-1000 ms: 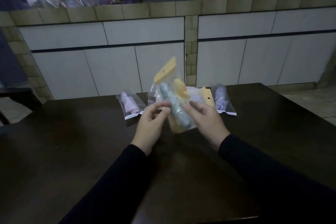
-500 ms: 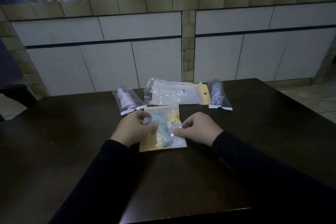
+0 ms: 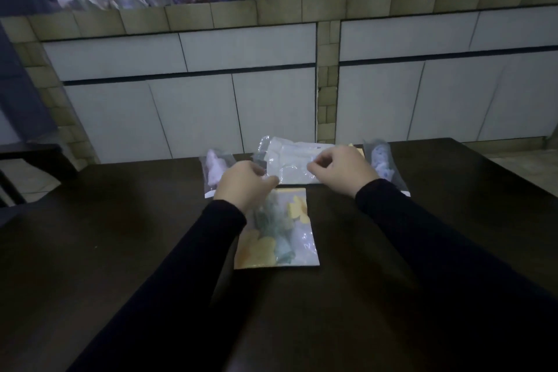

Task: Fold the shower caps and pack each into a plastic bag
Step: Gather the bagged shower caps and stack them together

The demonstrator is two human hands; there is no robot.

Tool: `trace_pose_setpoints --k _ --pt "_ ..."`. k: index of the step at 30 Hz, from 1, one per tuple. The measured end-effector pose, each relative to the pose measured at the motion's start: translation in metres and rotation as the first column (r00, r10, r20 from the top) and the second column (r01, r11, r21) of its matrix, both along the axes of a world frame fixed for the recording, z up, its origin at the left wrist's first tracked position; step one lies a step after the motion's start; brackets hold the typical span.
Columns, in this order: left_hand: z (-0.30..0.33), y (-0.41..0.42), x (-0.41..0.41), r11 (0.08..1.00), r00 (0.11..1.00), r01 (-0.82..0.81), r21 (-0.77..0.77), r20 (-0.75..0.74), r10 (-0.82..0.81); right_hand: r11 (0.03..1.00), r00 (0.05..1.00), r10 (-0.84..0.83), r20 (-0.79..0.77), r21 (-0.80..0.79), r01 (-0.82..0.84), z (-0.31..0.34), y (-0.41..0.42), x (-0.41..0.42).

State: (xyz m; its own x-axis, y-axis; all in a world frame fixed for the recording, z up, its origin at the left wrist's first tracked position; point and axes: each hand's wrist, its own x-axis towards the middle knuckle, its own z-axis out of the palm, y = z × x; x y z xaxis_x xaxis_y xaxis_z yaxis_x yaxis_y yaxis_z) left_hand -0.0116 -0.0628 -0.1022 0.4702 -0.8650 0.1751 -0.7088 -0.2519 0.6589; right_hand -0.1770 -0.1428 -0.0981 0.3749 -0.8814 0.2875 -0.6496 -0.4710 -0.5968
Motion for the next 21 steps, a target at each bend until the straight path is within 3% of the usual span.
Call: trace_pose_setpoints --k 3,7,9,12,15,18,21 --pt "-0.002 -0.026 0.002 0.998 0.994 -0.066 0.023 0.092 0.063 0.994 1.0 -0.01 0.017 -0.106 0.012 -0.011 -0.025 0.027" --pt "-0.015 -0.057 0.011 0.993 0.972 -0.072 0.09 0.23 0.05 0.944 0.968 -0.082 -0.235 -0.329 0.0 -0.022 -0.056 0.046" --pt "-0.021 -0.066 0.016 0.997 0.98 -0.048 0.062 0.194 0.035 0.954 0.951 -0.081 -0.297 -0.3 -0.012 -0.024 -0.076 0.05" --pt "-0.027 -0.072 0.019 0.998 0.998 0.001 -0.061 0.056 0.002 0.994 0.934 -0.002 -0.357 -0.098 -0.036 -0.026 -0.097 0.051" --pt "-0.033 -0.08 0.019 0.985 0.997 0.074 -0.154 0.005 -0.074 0.998 0.957 0.064 -0.283 0.006 -0.065 -0.021 -0.102 0.046" --pt "-0.032 -0.08 0.02 0.953 0.992 0.024 -0.303 -0.107 -0.059 0.995 0.986 0.085 -0.143 0.064 -0.076 -0.009 -0.097 0.04" --pt "-0.025 -0.077 0.018 0.878 0.97 -0.08 -0.472 -0.241 -0.041 0.98 0.984 0.107 0.14 0.151 -0.128 0.0 -0.09 0.037"
